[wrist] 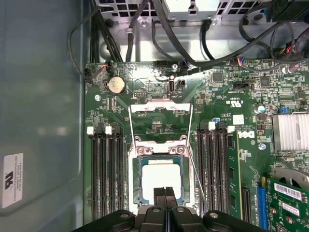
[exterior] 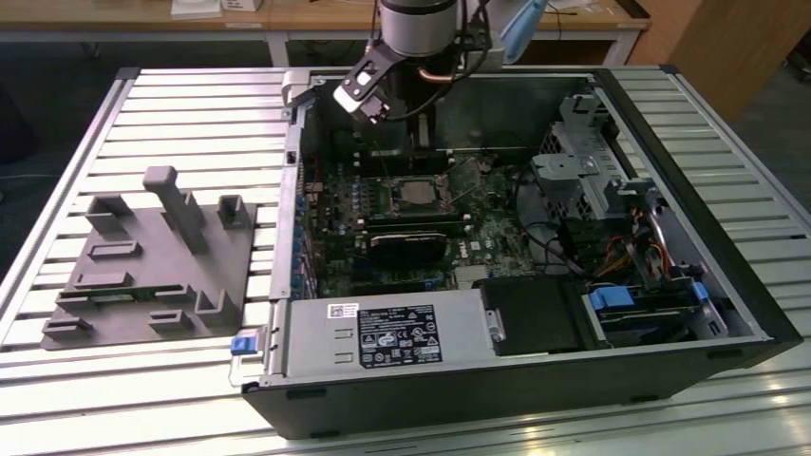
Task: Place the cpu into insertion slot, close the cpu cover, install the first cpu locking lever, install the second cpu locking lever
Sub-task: 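Close the cpu cover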
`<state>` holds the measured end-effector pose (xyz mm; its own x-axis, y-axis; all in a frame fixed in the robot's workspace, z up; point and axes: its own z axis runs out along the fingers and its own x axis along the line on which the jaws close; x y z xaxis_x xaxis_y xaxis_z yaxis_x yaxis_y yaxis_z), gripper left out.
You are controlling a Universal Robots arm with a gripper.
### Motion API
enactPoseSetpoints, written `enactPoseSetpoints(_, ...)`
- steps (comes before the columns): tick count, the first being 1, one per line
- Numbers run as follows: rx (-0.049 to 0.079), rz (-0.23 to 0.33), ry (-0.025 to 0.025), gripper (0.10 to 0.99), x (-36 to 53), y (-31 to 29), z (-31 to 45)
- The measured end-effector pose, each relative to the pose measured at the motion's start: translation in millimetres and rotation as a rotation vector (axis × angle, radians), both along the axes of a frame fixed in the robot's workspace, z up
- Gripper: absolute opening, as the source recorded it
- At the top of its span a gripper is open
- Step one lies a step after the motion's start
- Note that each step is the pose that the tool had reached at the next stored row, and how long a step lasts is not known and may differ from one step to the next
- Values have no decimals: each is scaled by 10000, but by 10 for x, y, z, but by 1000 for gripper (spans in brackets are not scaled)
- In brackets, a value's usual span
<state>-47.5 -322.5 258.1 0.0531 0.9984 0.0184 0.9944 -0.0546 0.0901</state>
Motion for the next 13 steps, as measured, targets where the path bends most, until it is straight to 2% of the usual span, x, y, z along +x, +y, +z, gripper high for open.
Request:
enactPoseSetpoints(8,0,1,0,106,1,0,23)
enactPoseSetpoints(13,0,0,0,106,36,0,23)
